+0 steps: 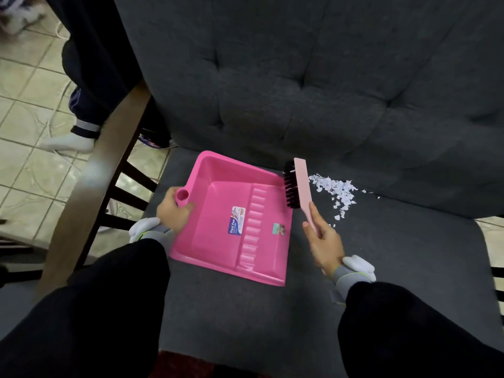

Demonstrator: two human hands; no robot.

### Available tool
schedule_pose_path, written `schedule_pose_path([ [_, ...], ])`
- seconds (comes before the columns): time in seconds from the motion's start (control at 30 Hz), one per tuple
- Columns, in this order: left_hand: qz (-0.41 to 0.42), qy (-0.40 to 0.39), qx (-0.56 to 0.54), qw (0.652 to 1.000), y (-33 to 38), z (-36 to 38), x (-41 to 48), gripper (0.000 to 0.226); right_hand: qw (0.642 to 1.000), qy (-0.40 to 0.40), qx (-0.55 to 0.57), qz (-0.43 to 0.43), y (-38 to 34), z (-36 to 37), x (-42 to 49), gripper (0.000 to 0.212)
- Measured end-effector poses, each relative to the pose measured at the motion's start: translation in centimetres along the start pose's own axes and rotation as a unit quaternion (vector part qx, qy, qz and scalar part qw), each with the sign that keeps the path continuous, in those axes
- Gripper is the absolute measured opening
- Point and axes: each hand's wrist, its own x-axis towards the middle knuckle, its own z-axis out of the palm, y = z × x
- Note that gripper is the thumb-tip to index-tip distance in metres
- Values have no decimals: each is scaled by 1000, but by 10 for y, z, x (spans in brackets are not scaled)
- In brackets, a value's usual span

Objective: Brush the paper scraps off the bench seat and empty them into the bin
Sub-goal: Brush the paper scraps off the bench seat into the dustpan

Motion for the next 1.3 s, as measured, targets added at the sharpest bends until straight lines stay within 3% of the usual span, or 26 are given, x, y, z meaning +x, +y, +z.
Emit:
schedule_pose_path([
  [0.23,-16,5,26,1000,27,14,16,33,997,58,20,40,28,-27,-3,52],
  [0.47,-25,-55,29,998,49,34,24,39,980,145,51,126,63,-58,-26,47],
  [0.67,-19,-78,77,994,60,42,31,42,964,189,-4,186,85,-96,-29,46],
  [1.1,-34,-88,60,994,64,55,33,36,961,157,-51,222,101,-146,18,53],
  [1.3,-31,-85,49,995,63,64,30,35,967,107,-91,211,85,-121,24,56],
])
